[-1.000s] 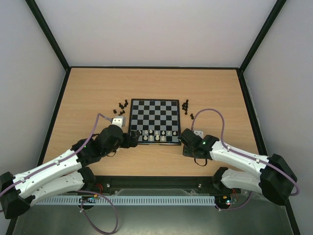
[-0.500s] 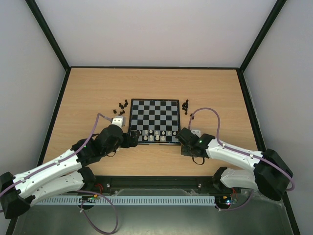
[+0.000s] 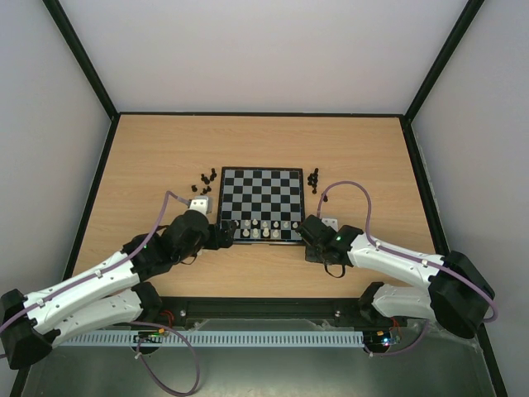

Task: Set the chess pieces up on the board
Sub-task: Pick up the chess piece at the center of the board, then place the chess piece on the chessboard.

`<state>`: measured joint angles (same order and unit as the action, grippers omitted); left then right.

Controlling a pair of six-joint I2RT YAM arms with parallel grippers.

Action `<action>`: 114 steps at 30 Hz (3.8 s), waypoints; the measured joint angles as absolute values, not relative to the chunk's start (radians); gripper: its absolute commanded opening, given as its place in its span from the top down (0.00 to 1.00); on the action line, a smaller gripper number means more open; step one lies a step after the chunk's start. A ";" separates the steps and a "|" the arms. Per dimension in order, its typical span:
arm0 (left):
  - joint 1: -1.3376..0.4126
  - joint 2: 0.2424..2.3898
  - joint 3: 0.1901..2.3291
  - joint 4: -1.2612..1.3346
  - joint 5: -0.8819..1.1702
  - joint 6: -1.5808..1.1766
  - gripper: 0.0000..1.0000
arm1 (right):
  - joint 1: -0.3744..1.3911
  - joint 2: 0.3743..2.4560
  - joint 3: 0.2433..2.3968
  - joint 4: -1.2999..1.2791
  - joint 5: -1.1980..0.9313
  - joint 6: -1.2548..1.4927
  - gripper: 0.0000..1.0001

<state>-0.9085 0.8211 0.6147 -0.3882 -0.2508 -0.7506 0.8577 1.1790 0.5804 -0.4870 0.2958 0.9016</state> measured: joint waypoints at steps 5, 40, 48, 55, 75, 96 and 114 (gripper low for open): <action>-0.908 0.827 0.615 -0.388 -0.251 -0.753 0.01 | 0.858 1.168 0.581 -0.491 0.291 0.901 0.64; -0.791 0.843 0.587 -0.346 -0.159 -0.714 0.00 | 0.777 1.270 0.768 -0.551 0.349 0.865 0.70; -0.791 0.852 0.587 -0.344 -0.156 -0.714 0.00 | 0.763 1.290 0.727 -0.533 0.335 0.844 0.70; -0.791 0.865 0.581 -0.341 -0.152 -0.714 0.01 | 0.749 1.298 0.696 -0.509 0.319 0.834 0.73; -0.790 0.865 0.572 -0.342 -0.153 -0.715 0.00 | 0.706 1.344 0.682 -0.432 0.291 0.788 0.84; -0.784 0.876 0.572 -0.342 -0.154 -0.715 0.00 | 0.704 1.319 0.710 -0.452 0.279 0.758 0.94; -0.767 0.879 0.572 -0.343 -0.157 -0.724 0.00 | 0.790 1.417 0.844 -0.479 0.247 0.720 0.92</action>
<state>-0.7670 0.8795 0.5720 -0.3431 -0.1570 -0.7242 0.7898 1.4170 0.8440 -0.4786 0.2474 0.7200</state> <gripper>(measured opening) 0.995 0.090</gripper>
